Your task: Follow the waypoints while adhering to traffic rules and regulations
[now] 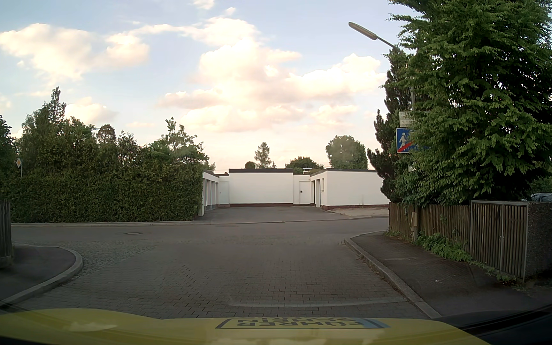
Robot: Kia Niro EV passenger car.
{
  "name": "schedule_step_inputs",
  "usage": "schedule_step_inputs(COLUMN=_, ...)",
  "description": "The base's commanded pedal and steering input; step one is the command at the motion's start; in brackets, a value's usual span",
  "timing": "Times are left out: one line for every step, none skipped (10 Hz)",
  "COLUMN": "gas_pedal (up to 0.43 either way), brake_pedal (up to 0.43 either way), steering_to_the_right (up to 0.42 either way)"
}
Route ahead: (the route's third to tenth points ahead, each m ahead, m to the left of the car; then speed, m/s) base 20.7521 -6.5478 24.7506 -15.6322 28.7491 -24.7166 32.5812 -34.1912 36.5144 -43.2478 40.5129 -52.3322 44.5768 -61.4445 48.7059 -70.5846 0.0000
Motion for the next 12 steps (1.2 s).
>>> schedule_step_inputs(gas_pedal=0.0, brake_pedal=0.268, steering_to_the_right=-0.095)
schedule_step_inputs(gas_pedal=0.0, brake_pedal=0.274, steering_to_the_right=-0.095)
schedule_step_inputs(gas_pedal=0.0, brake_pedal=0.274, steering_to_the_right=-0.095)
schedule_step_inputs(gas_pedal=0.0, brake_pedal=0.274, steering_to_the_right=-0.095)
schedule_step_inputs(gas_pedal=0.0, brake_pedal=0.274, steering_to_the_right=-0.095)
schedule_step_inputs(gas_pedal=0.0, brake_pedal=0.274, steering_to_the_right=-0.095)
schedule_step_inputs(gas_pedal=0.0, brake_pedal=0.268, steering_to_the_right=-0.095)
schedule_step_inputs(gas_pedal=0.0, brake_pedal=0.274, steering_to_the_right=-0.095)
schedule_step_inputs(gas_pedal=0.0, brake_pedal=0.274, steering_to_the_right=-0.095)
schedule_step_inputs(gas_pedal=0.0, brake_pedal=0.268, steering_to_the_right=-0.095)
schedule_step_inputs(gas_pedal=0.0, brake_pedal=0.274, steering_to_the_right=-0.095)
schedule_step_inputs(gas_pedal=0.0, brake_pedal=0.274, steering_to_the_right=-0.095)
